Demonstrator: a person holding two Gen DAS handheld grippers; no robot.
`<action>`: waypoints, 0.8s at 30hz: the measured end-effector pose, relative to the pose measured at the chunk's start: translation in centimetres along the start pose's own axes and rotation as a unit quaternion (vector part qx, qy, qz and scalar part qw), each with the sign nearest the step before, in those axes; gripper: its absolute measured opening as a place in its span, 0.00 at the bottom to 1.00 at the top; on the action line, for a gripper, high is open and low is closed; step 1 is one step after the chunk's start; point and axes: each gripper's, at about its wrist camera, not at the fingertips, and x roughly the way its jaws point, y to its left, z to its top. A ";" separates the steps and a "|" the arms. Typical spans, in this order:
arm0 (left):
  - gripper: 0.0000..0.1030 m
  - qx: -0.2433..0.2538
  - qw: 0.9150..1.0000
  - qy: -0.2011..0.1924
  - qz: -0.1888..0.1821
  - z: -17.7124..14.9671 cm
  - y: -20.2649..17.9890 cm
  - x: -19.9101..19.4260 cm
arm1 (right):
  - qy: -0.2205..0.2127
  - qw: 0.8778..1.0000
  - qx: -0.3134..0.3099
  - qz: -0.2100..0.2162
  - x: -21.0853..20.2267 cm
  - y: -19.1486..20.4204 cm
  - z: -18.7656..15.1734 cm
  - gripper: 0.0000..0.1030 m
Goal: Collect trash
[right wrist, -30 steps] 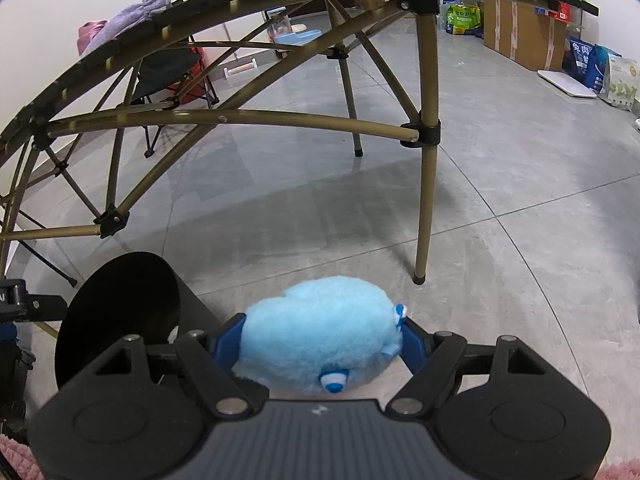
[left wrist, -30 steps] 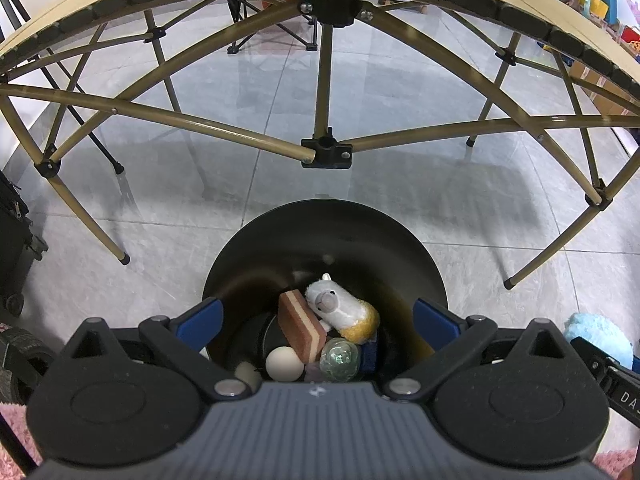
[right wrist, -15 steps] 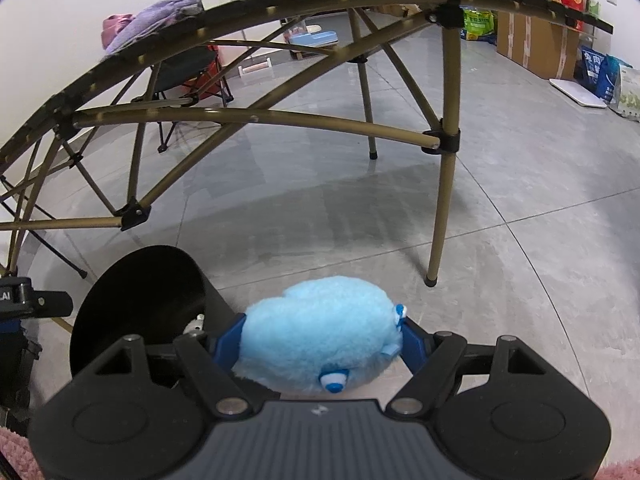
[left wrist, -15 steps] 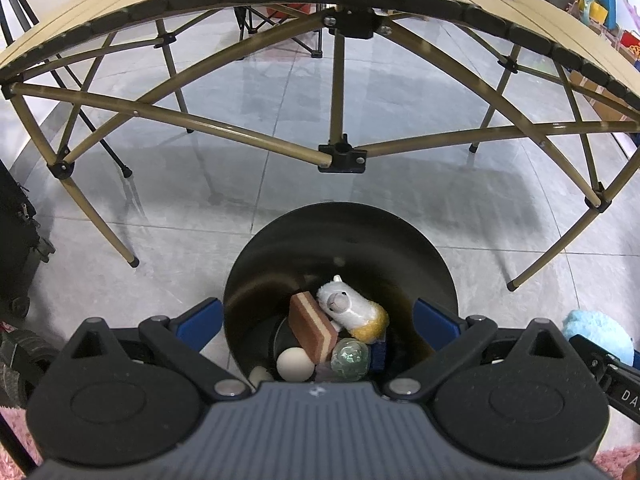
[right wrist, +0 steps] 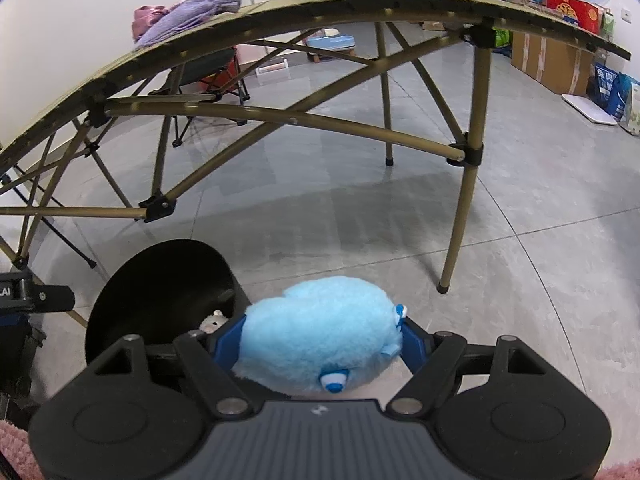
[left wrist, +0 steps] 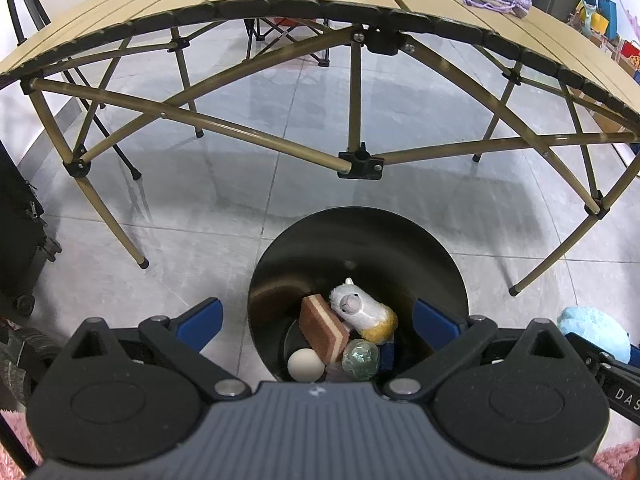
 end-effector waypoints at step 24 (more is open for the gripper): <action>1.00 -0.046 0.999 -0.016 0.021 -1.1 6.5 -1.7 | -0.001 0.998 -0.060 0.031 0.5 7.6 0.4 0.74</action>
